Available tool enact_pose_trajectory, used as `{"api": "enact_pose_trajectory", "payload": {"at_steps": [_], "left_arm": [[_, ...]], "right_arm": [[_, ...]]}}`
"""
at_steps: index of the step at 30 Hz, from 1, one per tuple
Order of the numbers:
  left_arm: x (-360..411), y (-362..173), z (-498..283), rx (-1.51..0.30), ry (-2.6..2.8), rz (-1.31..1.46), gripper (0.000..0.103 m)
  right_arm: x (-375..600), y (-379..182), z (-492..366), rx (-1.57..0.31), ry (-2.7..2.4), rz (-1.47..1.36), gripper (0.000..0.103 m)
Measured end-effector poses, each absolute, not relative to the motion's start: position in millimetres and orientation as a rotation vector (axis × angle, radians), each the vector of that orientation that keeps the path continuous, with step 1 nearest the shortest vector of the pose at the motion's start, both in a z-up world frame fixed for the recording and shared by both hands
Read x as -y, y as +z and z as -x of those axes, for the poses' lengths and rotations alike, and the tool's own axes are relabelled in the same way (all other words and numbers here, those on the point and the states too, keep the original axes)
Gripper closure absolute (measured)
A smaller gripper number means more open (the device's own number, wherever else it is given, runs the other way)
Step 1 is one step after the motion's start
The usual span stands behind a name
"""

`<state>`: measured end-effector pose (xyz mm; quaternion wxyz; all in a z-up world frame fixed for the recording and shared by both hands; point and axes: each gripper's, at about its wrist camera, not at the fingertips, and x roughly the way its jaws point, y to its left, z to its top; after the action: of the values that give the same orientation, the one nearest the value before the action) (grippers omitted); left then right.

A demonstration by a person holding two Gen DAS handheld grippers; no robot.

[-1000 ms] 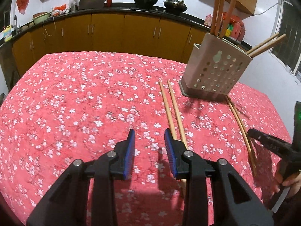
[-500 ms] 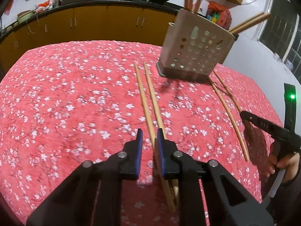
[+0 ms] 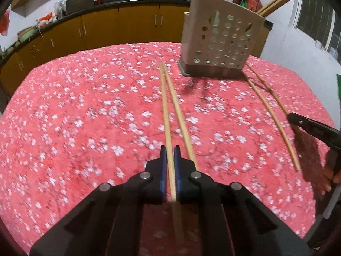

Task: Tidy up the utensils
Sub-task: 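Close the left tool on a chopstick while the right tool grasps another, then lift both held chopsticks upright and carry them above the holder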

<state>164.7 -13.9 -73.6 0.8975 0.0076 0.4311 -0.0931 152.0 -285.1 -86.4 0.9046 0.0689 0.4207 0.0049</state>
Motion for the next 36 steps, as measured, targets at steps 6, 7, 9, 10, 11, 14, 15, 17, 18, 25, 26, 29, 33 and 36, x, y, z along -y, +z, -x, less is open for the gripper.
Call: {"api": "enact_pose_trajectory", "payload": {"at_steps": [6, 7, 9, 10, 11, 14, 15, 17, 18, 25, 26, 29, 33, 36], "left_arm": [[-14, -73, -193, -0.888, -0.103, 0.016, 0.095], [-18, -73, -196, -0.886, -0.101, 0.026, 0.095], [-27, -73, -202, -0.882, -0.107, 0.066, 0.095], [-29, -73, -202, -0.881, -0.111, 0.078, 0.095], [-31, -73, -202, -0.881, -0.116, 0.094, 0.095], [-35, -73, -201, -0.881, -0.120, 0.109, 0.094], [-35, -73, -201, -0.881, -0.120, 0.111, 0.094], [-35, -72, -201, -0.882, -0.121, 0.115, 0.094], [-33, -73, -201, -0.882, -0.121, 0.116, 0.093], [-42, -71, -199, -0.880, -0.139, 0.171, 0.093], [-44, -71, -198, -0.880, -0.140, 0.174, 0.093], [-44, -71, -198, -0.880, -0.139, 0.171, 0.093], [-42, -71, -198, -0.881, -0.140, 0.174, 0.093], [-43, -71, -199, -0.881, -0.139, 0.173, 0.093]], "right_arm": [[285, -87, -159, -0.854, 0.000, -0.126, 0.095], [285, -87, -161, -0.849, -0.004, -0.125, 0.095], [284, -88, -168, -0.842, -0.013, -0.120, 0.095], [284, -88, -170, -0.841, -0.015, -0.123, 0.095], [284, -89, -172, -0.841, -0.016, -0.128, 0.095], [285, -90, -177, -0.842, -0.015, -0.137, 0.095], [286, -90, -177, -0.842, -0.014, -0.138, 0.095], [286, -90, -178, -0.842, -0.014, -0.140, 0.095], [286, -90, -179, -0.842, -0.015, -0.139, 0.095], [285, -90, -179, -0.841, -0.017, -0.129, 0.095], [285, -90, -179, -0.841, -0.018, -0.127, 0.095], [285, -90, -179, -0.841, -0.016, -0.129, 0.095], [285, -90, -178, -0.841, -0.016, -0.127, 0.095], [284, -90, -178, -0.841, -0.016, -0.127, 0.095]]}}
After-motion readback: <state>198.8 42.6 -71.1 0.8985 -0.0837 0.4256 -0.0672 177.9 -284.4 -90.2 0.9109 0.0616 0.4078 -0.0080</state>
